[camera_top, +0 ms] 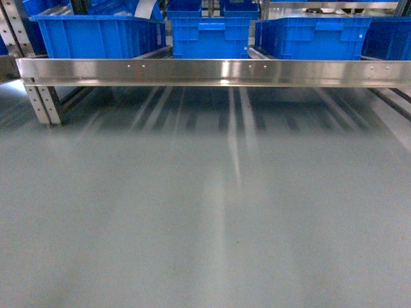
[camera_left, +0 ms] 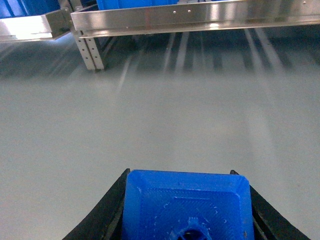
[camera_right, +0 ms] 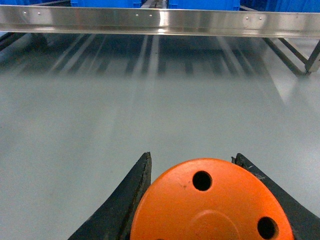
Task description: Sort blue parts and orange caps into right shelf containers
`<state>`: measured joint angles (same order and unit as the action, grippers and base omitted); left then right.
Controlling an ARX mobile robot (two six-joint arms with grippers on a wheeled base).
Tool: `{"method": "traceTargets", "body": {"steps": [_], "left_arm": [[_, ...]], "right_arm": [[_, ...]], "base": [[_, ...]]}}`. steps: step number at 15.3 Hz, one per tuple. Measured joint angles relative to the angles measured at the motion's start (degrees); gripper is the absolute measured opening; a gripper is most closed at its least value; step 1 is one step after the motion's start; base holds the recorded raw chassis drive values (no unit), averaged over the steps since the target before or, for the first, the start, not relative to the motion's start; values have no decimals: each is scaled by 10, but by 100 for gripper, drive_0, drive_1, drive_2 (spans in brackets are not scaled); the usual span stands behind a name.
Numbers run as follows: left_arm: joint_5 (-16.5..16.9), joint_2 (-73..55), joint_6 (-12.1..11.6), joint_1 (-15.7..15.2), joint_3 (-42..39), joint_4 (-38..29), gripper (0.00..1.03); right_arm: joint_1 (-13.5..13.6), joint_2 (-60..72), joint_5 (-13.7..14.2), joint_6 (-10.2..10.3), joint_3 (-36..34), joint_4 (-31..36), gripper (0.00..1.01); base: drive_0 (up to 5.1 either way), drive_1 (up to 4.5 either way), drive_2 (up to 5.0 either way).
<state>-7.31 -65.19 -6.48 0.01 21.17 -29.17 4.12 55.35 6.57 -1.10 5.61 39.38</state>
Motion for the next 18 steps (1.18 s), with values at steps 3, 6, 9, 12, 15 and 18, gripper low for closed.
{"method": "traceTargets", "body": {"steps": [3, 6, 9, 12, 15, 18], "left_arm": [[-2, 0, 0, -2, 0, 0, 44], [-2, -1, 0, -2, 0, 0, 44], [-2, -1, 0, -2, 0, 0, 44], [-2, 0, 0, -2, 0, 0, 44], [-1, 0, 0, -1, 0, 0, 44], [1, 0, 0, 1, 0, -2, 44]], "right_arm": [[0, 0, 0, 0, 0, 1, 42], [0, 0, 0, 0, 0, 1, 42], [0, 0, 0, 0, 0, 1, 42], [0, 0, 0, 0, 0, -1, 42], [0, 0, 0, 0, 0, 1, 42], [0, 0, 2, 0, 0, 1, 42]], "base": [[307, 128, -514], [324, 145, -497], [328, 149, -493], [317, 159, -497], [307, 196, -492], [191, 281, -453]]}}
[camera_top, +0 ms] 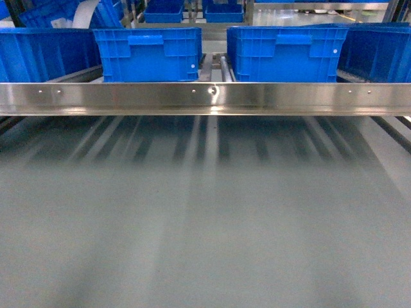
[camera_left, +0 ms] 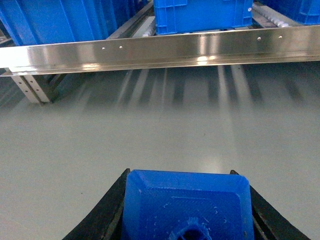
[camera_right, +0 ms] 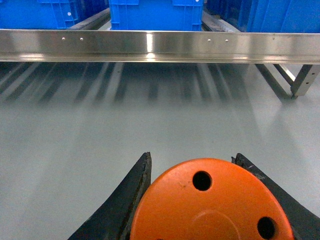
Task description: Sort blue parts and orange caps into right shelf containers
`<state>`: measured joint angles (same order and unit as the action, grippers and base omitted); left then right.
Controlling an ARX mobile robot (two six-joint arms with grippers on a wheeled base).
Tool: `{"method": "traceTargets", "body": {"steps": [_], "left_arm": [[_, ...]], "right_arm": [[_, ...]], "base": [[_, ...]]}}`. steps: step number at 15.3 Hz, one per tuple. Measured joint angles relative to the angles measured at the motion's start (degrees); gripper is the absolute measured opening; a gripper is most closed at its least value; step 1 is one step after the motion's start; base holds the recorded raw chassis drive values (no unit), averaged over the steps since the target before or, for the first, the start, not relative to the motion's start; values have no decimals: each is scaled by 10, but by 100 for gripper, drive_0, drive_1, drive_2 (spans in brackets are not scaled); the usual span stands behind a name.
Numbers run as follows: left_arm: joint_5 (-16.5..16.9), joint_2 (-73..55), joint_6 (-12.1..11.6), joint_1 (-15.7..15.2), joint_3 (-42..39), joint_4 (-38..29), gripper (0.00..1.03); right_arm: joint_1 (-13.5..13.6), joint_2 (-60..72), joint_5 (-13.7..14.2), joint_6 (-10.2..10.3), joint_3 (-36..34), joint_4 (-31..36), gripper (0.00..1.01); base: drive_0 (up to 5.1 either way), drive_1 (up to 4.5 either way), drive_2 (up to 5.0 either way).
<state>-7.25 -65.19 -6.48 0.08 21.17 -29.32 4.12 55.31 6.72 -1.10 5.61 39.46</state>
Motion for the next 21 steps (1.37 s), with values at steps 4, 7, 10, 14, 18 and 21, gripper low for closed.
{"method": "traceTargets", "body": {"steps": [4, 7, 10, 14, 18, 21], "left_arm": [[0, 0, 0, 0, 0, 2, 44], [0, 0, 0, 0, 0, 1, 44], [0, 0, 0, 0, 0, 1, 44], [0, 0, 0, 0, 0, 2, 44], [0, 0, 0, 0, 0, 1, 44], [0, 0, 0, 0, 0, 1, 44]], "right_arm": [[0, 0, -1, 0, 0, -1, 42], [0, 0, -1, 0, 0, 0, 42], [0, 0, -1, 0, 0, -1, 42], [0, 0, -1, 0, 0, -1, 42], [0, 0, -1, 0, 0, 0, 42], [0, 0, -1, 0, 0, -2, 42]], "base": [[29, 423, -365], [12, 421, -398], [4, 409, -401], [5, 410, -399], [4, 409, -400], [7, 411, -398]]}}
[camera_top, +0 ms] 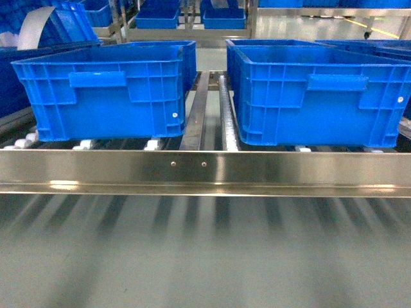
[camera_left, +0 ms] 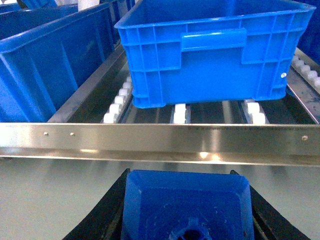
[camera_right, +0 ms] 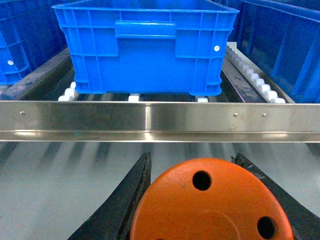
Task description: Sort blue parts and orange caps into right shelf containers
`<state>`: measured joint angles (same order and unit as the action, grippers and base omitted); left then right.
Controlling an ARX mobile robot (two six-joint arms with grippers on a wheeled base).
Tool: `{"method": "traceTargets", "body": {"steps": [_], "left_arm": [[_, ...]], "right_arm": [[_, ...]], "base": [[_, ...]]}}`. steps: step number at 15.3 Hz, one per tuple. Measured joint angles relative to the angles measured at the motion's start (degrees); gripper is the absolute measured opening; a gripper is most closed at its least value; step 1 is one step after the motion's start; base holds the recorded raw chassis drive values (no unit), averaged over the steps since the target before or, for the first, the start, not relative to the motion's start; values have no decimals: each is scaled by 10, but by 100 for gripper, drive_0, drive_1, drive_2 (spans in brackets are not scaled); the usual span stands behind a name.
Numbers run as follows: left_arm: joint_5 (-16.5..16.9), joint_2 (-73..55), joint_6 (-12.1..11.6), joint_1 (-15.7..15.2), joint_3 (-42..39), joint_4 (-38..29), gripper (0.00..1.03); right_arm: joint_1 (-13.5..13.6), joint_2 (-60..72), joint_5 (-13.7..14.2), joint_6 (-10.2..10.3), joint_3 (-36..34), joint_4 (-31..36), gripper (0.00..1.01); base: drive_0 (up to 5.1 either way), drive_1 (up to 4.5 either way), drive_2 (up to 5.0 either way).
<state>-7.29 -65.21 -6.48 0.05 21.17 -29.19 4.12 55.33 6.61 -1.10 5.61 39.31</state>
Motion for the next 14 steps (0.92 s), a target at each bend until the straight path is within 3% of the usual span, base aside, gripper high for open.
{"method": "traceTargets", "body": {"steps": [4, 14], "left_arm": [[-1, 0, 0, 0, 0, 0, 44], [0, -2, 0, 0, 0, 0, 44]], "right_arm": [[0, 0, 0, 0, 0, 1, 42], [0, 0, 0, 0, 0, 1, 42]], "base": [[5, 412, -402], [0, 0, 0]]}}
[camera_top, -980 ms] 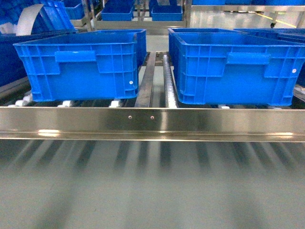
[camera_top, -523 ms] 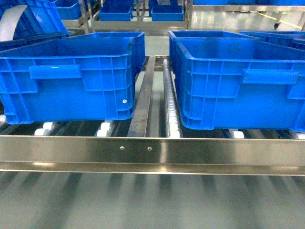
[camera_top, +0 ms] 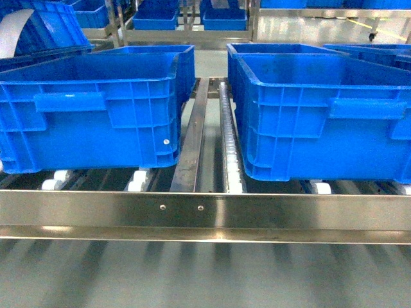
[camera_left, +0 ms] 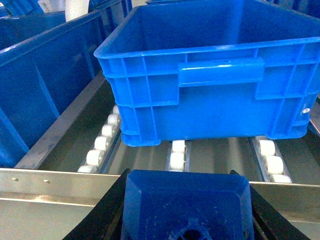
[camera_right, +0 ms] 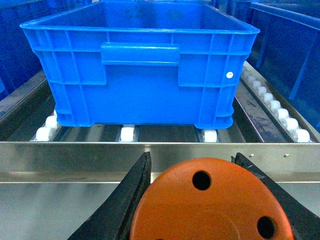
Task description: Sort blue parts and orange caps into right shelf containers
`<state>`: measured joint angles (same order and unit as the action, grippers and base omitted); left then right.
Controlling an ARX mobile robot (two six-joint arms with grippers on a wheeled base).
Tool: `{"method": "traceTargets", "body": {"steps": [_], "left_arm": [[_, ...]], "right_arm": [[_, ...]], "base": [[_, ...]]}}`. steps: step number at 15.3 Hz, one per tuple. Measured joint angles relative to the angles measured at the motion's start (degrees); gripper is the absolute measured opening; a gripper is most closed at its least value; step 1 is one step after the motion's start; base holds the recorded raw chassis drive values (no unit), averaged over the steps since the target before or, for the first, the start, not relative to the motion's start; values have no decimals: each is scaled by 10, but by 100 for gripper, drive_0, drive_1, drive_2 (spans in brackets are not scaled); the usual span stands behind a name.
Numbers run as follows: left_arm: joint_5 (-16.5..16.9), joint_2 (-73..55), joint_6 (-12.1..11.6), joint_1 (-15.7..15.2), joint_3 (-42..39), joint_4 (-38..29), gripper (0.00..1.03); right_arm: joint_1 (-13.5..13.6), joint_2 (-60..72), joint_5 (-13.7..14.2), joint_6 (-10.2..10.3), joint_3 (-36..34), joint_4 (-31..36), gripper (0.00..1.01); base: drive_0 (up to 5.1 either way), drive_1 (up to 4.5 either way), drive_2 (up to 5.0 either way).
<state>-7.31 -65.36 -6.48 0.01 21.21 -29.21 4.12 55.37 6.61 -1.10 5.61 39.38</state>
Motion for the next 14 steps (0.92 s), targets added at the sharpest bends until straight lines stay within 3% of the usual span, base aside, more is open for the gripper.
{"method": "traceTargets", "body": {"steps": [14], "left_arm": [[0, 0, 0, 0, 0, 0, 44]], "right_arm": [[0, 0, 0, 0, 0, 0, 42]], "base": [[0, 0, 0]]}}
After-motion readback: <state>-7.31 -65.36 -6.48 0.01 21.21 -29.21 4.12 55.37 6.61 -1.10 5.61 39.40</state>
